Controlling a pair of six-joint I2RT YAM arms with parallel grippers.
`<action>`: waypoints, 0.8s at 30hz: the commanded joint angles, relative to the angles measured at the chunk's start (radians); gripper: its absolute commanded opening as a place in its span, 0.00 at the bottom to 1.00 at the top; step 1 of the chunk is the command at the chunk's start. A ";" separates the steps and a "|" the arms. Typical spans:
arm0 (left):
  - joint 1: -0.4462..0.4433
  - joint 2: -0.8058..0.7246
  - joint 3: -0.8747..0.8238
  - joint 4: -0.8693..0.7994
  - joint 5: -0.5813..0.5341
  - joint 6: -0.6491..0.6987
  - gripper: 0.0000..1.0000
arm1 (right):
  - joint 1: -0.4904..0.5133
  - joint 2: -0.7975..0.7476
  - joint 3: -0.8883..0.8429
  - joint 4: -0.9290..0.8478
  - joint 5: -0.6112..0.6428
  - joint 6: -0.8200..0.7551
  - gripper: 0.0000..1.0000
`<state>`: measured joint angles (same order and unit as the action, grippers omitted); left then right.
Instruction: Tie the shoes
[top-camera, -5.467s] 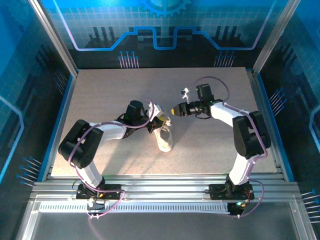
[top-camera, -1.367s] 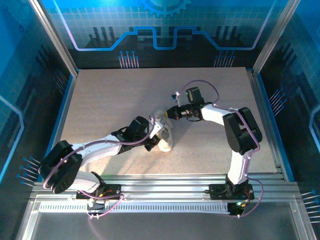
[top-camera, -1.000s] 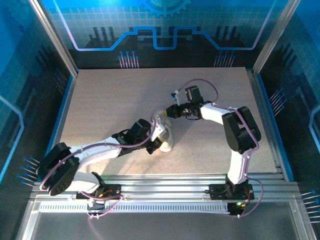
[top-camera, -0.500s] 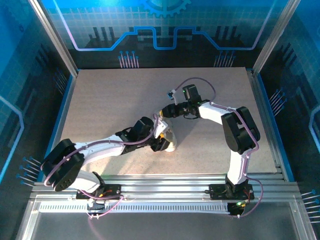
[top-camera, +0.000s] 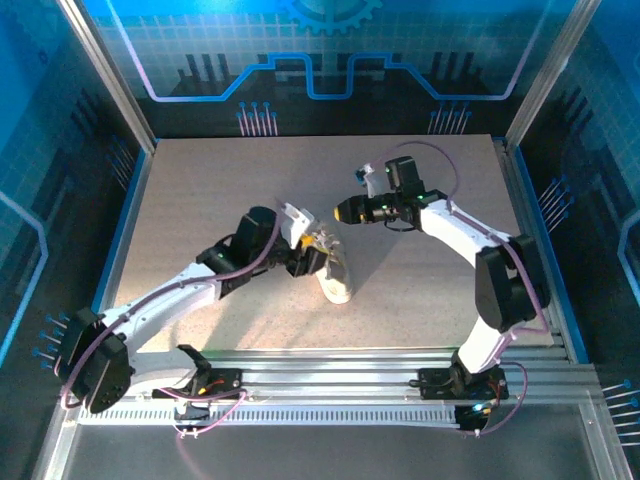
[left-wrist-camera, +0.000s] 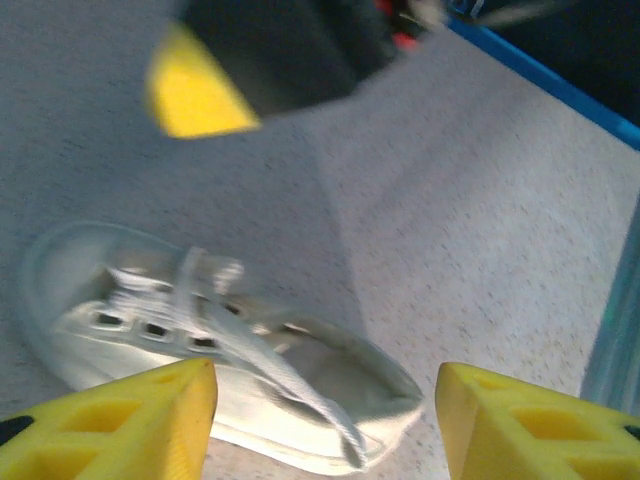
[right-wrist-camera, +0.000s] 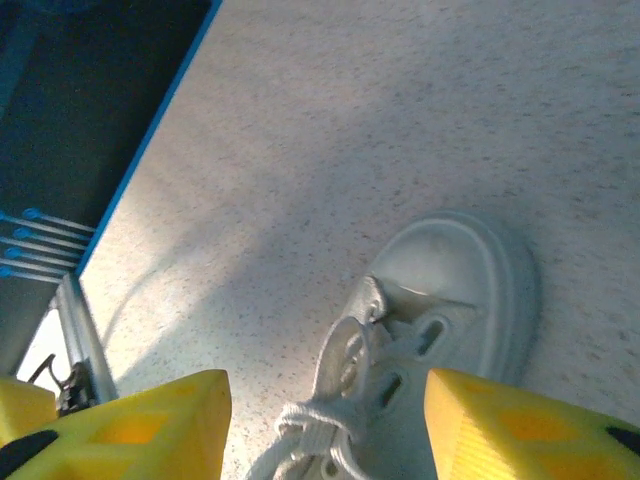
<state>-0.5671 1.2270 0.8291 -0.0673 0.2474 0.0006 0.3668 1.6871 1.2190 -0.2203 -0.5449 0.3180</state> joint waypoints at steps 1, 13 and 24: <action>0.119 0.026 0.057 -0.044 0.090 -0.020 0.56 | 0.068 -0.099 -0.017 -0.160 0.191 -0.015 0.55; 0.292 0.444 0.334 -0.072 0.259 -0.077 0.53 | 0.427 -0.151 -0.102 -0.247 0.548 0.086 0.63; 0.306 0.563 0.347 0.033 0.283 -0.039 0.53 | 0.473 -0.003 0.022 -0.443 0.630 0.087 0.54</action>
<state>-0.2756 1.7828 1.1534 -0.0776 0.4774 -0.0906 0.8265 1.6951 1.1984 -0.5739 0.0380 0.3973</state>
